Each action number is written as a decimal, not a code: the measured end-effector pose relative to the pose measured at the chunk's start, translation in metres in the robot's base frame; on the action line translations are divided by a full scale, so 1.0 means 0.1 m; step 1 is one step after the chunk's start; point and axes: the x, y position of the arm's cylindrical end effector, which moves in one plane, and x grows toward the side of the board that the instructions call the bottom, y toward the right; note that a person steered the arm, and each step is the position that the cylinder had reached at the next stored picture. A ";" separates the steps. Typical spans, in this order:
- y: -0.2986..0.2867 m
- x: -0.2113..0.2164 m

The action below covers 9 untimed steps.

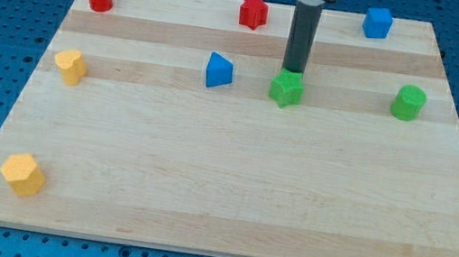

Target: Push the green star to the bottom center

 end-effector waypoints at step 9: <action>-0.65 1.28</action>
